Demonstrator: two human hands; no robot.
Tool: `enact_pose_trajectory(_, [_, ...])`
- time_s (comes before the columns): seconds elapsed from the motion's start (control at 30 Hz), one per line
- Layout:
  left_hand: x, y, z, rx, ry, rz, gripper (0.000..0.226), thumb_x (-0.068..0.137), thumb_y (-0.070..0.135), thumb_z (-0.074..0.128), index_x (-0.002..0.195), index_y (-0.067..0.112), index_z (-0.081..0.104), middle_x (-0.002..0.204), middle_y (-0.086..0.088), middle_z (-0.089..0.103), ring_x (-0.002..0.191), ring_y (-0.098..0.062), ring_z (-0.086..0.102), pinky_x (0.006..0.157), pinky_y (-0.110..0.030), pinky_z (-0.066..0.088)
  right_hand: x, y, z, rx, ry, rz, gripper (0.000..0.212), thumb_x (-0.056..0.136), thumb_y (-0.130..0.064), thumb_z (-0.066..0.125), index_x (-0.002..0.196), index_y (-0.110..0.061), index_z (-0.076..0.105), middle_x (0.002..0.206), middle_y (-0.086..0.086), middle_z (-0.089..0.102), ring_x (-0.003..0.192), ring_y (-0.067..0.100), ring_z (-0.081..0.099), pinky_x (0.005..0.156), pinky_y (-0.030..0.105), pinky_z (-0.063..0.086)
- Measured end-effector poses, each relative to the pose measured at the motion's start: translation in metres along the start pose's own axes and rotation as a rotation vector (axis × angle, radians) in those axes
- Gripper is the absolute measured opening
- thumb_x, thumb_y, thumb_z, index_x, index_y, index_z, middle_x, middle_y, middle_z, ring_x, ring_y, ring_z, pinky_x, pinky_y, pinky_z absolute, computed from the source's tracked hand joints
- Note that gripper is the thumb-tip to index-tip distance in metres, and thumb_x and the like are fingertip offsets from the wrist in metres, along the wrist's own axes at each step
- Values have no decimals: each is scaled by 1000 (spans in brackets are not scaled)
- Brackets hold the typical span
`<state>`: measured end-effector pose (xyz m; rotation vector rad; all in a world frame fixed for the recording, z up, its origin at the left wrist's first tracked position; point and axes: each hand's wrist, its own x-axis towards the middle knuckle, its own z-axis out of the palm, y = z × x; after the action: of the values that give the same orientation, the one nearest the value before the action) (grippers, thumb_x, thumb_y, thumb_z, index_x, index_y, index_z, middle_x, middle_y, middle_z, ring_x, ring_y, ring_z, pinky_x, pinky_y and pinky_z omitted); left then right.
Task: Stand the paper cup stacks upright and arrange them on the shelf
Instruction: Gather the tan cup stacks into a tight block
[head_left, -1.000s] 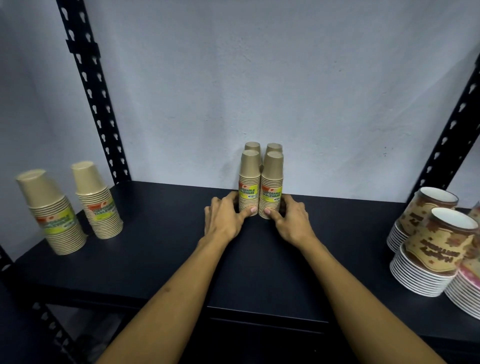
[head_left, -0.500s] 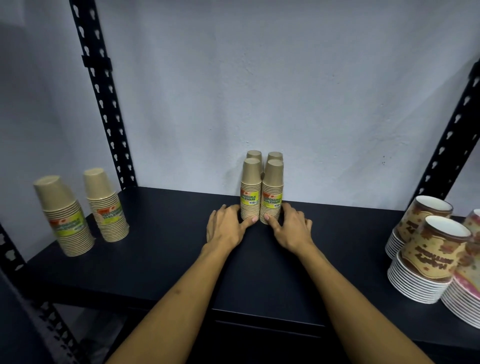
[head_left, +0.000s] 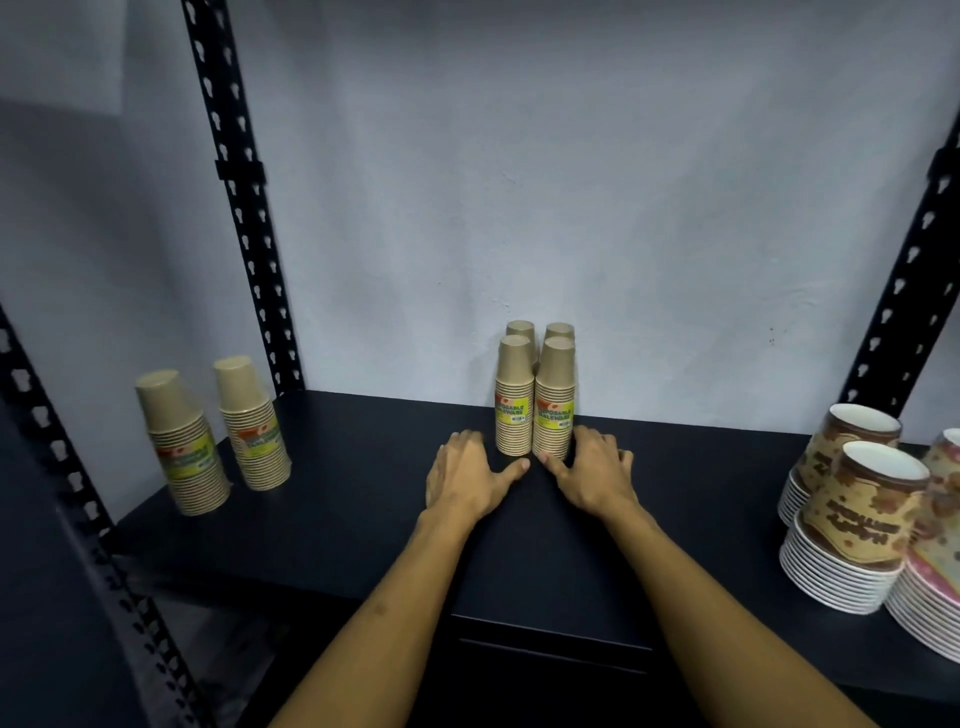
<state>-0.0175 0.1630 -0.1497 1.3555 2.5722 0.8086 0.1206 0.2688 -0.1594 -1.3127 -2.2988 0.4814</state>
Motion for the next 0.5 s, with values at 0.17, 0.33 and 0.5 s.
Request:
enact_pose_trajectory(0.17, [-41, -1, -1, 62, -49, 67, 79, 95, 62, 49, 152, 9, 36, 164, -9, 29, 154, -24, 17, 124, -40, 20, -4, -6, -4, -55, -9, 21, 52, 92, -58, 55, 121, -16, 59, 131, 7, 59, 128, 26, 46, 108, 46, 32])
enact_pose_trajectory(0.33, [-91, -4, -5, 122, -63, 145, 73, 100, 60, 40, 155, 12, 33, 165, -4, 26, 155, -21, 14, 123, -37, 16, -15, -9, -10, -82, -11, 52, 59, 85, -62, 58, 119, -15, 63, 130, 8, 61, 127, 28, 48, 107, 46, 35])
enact_pose_trajectory(0.5, [-99, -5, -10, 106, -56, 147, 70, 100, 57, 41, 154, 13, 34, 165, -3, 28, 155, -20, 15, 123, -36, 17, -42, -10, -14, -141, -47, 28, 64, 91, -60, 51, 136, -15, 54, 146, 6, 51, 139, 26, 41, 114, 47, 29])
